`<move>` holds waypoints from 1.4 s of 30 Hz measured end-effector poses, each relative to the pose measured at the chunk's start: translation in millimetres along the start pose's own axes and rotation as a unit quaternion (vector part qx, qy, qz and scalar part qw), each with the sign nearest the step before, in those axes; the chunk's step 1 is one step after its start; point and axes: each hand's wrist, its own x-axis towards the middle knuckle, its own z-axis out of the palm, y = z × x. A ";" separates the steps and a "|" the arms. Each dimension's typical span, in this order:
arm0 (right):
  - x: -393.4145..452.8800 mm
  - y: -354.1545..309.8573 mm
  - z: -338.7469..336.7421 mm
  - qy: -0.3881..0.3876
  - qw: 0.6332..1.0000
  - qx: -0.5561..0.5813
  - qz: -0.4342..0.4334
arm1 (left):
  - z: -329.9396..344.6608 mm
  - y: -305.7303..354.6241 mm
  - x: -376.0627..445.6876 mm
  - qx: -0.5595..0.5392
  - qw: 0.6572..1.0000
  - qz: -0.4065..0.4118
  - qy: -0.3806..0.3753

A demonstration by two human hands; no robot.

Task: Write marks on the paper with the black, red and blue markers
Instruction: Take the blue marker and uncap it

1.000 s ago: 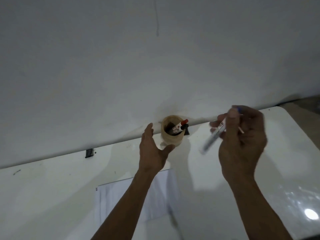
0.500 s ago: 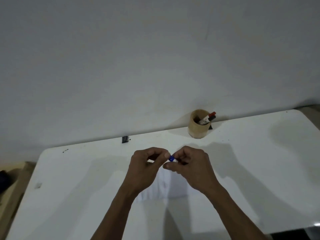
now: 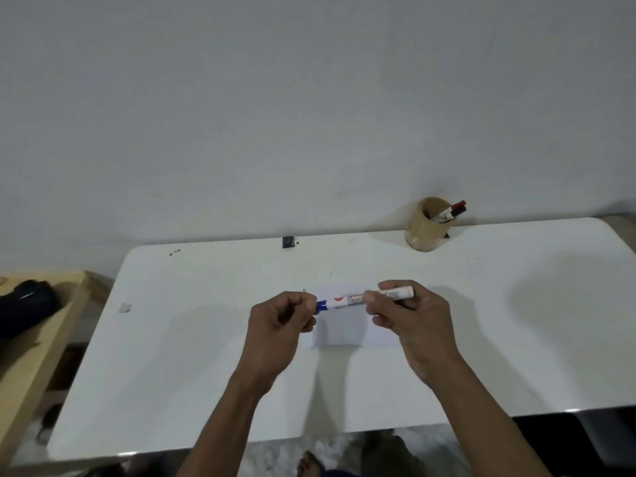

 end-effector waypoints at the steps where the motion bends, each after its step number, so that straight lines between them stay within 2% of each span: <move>1: -3.2 4.4 6.6 0.019 0.998 0.053 0.020 | 0.0 -0.6 -3.9 0.026 1.000 0.015 -0.001; 4: -13.8 16.8 23.3 0.044 0.992 0.103 0.051 | 1.1 -5.5 -12.0 0.099 0.993 0.061 0.011; 8: -21.1 29.1 35.1 0.013 0.998 0.023 0.058 | -0.2 -8.8 -16.3 0.135 0.985 0.101 0.019; 11: -14.6 32.1 37.1 0.015 0.998 0.010 0.061 | -1.9 -10.2 -14.9 0.153 0.982 0.110 0.009; 15: 1.0 34.5 33.6 0.005 0.998 0.017 0.061 | -2.1 -12.8 -5.1 0.155 0.984 0.085 0.007; 19: 26.9 27.5 26.2 0.015 0.996 0.052 0.064 | -9.0 -20.4 13.7 0.162 0.985 0.045 0.039; 27: 71.0 28.7 11.9 0.010 0.997 0.036 0.074 | -24.5 -41.2 87.0 0.346 0.930 0.015 0.124; 35: 95.7 35.7 6.6 0.014 0.996 0.005 0.090 | -21.9 -59.5 145.6 0.444 0.892 -0.023 0.082; 42: 106.3 36.6 3.5 0.016 0.995 -0.002 0.095 | -20.6 -62.3 150.1 0.467 0.882 -0.037 0.059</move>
